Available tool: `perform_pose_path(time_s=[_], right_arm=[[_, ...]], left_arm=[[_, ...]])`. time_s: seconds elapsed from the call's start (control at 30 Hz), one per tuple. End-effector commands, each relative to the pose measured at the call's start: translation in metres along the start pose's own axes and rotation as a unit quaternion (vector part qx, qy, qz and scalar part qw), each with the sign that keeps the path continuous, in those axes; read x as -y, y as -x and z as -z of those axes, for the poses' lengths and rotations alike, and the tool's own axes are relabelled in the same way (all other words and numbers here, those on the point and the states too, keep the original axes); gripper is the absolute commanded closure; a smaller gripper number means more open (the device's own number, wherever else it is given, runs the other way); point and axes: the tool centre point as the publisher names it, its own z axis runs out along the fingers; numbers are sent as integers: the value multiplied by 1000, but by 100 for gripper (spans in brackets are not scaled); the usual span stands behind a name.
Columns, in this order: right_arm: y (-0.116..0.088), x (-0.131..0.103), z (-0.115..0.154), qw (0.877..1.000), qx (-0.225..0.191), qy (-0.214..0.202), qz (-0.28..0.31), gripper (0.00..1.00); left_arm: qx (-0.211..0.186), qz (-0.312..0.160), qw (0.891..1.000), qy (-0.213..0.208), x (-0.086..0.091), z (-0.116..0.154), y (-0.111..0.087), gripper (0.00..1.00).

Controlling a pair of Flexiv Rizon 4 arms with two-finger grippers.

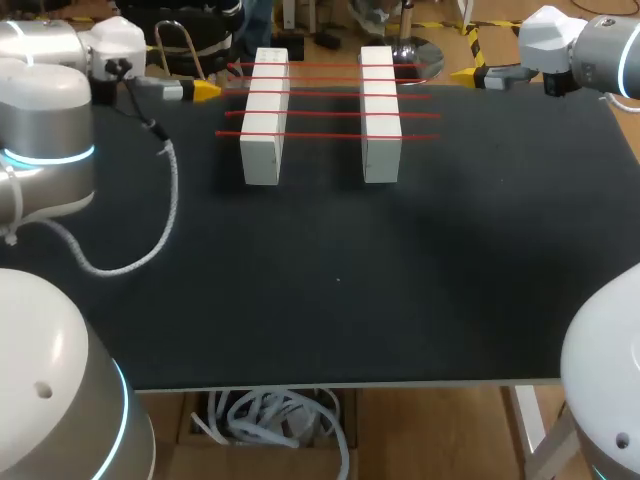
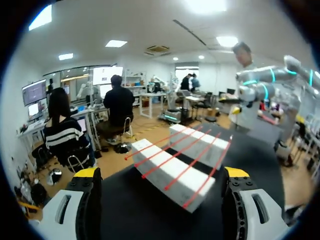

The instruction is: Grab the tape and strap the tape.

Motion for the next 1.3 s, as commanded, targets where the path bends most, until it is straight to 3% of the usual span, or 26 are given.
perform_pose_path(time_s=[0.03, 0.1, 0.27, 0.4, 0.43, 0.5, 0.53, 0.57, 0.63, 0.7, 0.8, 0.83, 0.87, 0.93, 0.97, 1.03, 1.1, 1.13, 1.17, 1.2, 1.27, 1.3], right_arm=[[0, 0, 0, 1000, 0, -1, 1, 0], [0, 0, 0, 1000, 0, -1, 1, 0], [0, 0, 0, 1000, 0, -1, 1, 0], [0, 0, 0, 1000, 0, -1, 1, 0], [0, 0, 0, 1000, 0, -1, 1, 0], [0, 0, 0, 1000, 0, -1, 1, 0], [0, 0, 0, 1000, 0, -1, 1, 0], [0, 0, 0, 1000, 0, -1, 1, 0], [0, 0, 0, 1000, 0, -1, 1, 0], [0, 0, 0, 1000, 0, -1, 1, 0], [0, 0, 0, 1000, 0, -1, 1, 0], [0, 0, 0, 1000, 0, -1, 1, 0], [0, 0, 0, 1000, 0, -1, 1, 0], [0, 0, 0, 1000, 0, -1, 1, 0], [0, 0, 0, 1000, 0, -1, 1, 0], [0, 0, 0, 1000, 0, -1, 1, 0], [0, 0, 0, 1000, 0, -1, 1, 0], [0, 0, 0, 1000, 0, -1, 1, 0], [0, 0, 0, 1000, 0, -1, 1, 0], [0, 0, 0, 1000, 0, -1, 1, 0], [0, 0, 0, 1000, 0, -1, 1, 0], [0, 0, 0, 1000, 0, -1, 1, 0]], left_arm=[[-75, -49, 996, 13, -25, 13, 4, 0], [-79, -51, 995, 31, -31, 13, 3, 0], [-103, -40, 994, 25, -39, 15, 1, 0], [-152, -31, 988, 8, -42, 17, -2, 0], [-154, -33, 987, 9, -43, 17, -3, 12], [-159, -31, 987, 10, -45, 16, -5, 85], [-156, -33, 987, 12, -46, 15, -5, 91], [-156, -33, 987, 9, -47, 14, -6, 82], [-159, -32, 987, 5, -49, 13, -7, 97], [-166, -32, 986, -1, -50, 12, -7, 79], [-176, -37, 984, -12, -50, 12, -9, 78], [-177, -38, 983, -13, -50, 12, -9, 87], [-179, -37, 983, -15, -51, 11, -9, 89], [-188, -33, 981, -24, -52, 11, -10, 80], [-190, -35, 981, -26, -52, 11, -11, 82], [-192, -39, 980, -27, -53, 10, -12, 95], [-198, -40, 979, -25, -56, 9, -14, 80], [-199, -41, 979, -25, -57, 9, -15, 92], [-198, -42, 979, -25, -57, 9, -15, 98], [-200, -44, 979, -25, -58, 8, -16, 92], [-206, -48, 977, -26, -60, 7, -18, 69], [-210, -49, 976, -27, -61, 7, -19, 64]])
